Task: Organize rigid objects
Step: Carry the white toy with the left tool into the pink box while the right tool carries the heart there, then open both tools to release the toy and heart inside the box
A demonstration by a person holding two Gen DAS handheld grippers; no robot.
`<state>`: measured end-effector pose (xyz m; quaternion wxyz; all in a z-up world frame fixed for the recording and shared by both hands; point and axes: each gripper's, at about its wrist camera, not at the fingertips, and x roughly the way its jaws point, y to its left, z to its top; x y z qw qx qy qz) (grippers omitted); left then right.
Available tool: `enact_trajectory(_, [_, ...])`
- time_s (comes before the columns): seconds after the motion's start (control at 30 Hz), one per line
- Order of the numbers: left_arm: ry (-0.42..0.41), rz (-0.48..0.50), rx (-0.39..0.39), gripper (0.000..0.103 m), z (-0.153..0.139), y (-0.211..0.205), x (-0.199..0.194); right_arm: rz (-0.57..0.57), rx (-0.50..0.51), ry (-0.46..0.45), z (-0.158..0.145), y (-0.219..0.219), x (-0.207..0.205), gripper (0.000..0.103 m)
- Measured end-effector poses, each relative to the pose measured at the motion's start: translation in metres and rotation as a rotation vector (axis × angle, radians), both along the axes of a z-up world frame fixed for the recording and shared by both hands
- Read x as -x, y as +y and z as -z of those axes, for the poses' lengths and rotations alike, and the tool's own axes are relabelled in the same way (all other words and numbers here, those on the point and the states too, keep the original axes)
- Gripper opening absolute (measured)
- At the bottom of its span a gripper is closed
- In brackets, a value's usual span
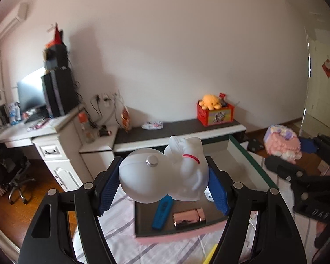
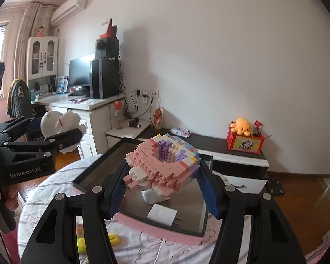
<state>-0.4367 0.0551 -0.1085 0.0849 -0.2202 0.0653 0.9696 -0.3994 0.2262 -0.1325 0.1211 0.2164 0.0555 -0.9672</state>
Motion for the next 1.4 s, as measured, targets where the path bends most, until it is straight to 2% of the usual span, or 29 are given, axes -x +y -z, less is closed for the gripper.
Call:
enact_trajectory(0.27, [-0.144, 0.008, 0.021, 0.074, 0.054, 0.019, 0.067, 0.059, -0.014, -0.139, 0.053, 0.009, 0.059, 0.062])
enact_trajectory(0.37, [-0.184, 0.019, 0.043, 0.074, 0.070, 0.025, 0.076, 0.075, -0.008, -0.187, 0.069, 0.016, 0.072, 0.062])
enact_trajectory(0.53, [-0.204, 0.021, 0.056, 0.074, 0.082, 0.029, 0.080, 0.084, -0.016, -0.243, 0.084, 0.020, 0.082, 0.062])
enact_trajectory(0.83, [-0.221, -0.014, 0.033, 0.074, 0.091, 0.016, 0.082, 0.108, -0.008, -0.252, 0.094, 0.025, 0.085, 0.062])
enact_trajectory(0.93, [-0.195, -0.025, 0.020, 0.074, 0.089, 0.013, 0.078, 0.107, 0.017, -0.239, 0.094, 0.026, 0.085, 0.063])
enact_trajectory(1.03, [-0.171, -0.034, 0.001, 0.082, 0.087, 0.009, 0.075, 0.110, 0.027, -0.222, 0.094, 0.025, 0.083, 0.063])
enact_trajectory(1.13, [-0.170, -0.034, -0.005, 0.084, 0.086, 0.007, 0.074, 0.109, 0.039, -0.211, 0.094, 0.024, 0.082, 0.065])
enact_trajectory(1.2, [-0.165, -0.035, -0.006, 0.085, 0.086, 0.007, 0.073, 0.109, 0.028, -0.208, 0.094, 0.022, 0.082, 0.070])
enact_trajectory(1.4, [-0.170, -0.047, -0.029, 0.094, 0.086, 0.000, 0.074, 0.100, 0.036, -0.199, 0.093, 0.022, 0.080, 0.075])
